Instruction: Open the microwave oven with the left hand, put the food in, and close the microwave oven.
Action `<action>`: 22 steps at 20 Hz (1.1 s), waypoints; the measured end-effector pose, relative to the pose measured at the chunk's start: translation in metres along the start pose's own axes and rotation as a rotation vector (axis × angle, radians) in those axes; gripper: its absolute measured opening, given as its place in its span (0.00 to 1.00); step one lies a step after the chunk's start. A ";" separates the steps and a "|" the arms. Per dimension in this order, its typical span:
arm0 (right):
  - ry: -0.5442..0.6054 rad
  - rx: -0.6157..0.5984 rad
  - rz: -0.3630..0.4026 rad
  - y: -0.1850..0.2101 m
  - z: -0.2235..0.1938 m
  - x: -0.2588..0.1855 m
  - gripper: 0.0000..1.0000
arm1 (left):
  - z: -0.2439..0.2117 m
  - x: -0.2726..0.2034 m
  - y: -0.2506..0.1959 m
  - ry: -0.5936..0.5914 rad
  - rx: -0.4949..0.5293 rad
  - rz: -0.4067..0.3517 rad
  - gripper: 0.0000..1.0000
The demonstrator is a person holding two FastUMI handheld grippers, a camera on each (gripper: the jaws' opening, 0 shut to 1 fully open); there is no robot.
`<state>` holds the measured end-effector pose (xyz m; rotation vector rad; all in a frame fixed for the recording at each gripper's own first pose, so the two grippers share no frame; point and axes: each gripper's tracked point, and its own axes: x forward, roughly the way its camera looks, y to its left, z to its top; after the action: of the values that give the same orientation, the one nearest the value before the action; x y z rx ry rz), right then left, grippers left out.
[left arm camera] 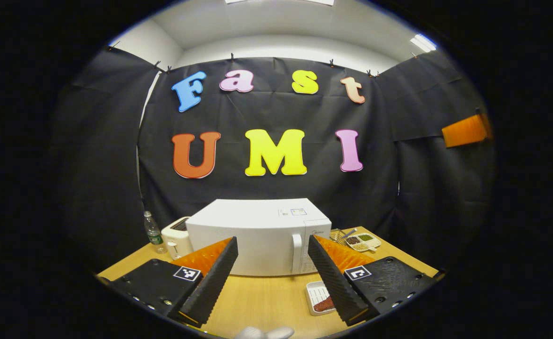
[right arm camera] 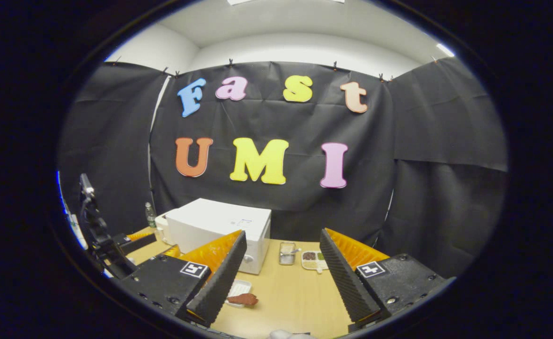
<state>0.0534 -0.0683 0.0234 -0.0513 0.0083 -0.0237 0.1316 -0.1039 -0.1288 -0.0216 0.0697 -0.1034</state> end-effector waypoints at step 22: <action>0.191 0.037 -0.007 -0.084 -0.071 0.057 1.00 | -0.125 0.191 -0.048 0.118 0.047 -0.036 0.87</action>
<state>0.1080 -0.1567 -0.0437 -0.0114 0.1987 -0.0357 0.3075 -0.1738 -0.2657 0.0302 0.1848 -0.1424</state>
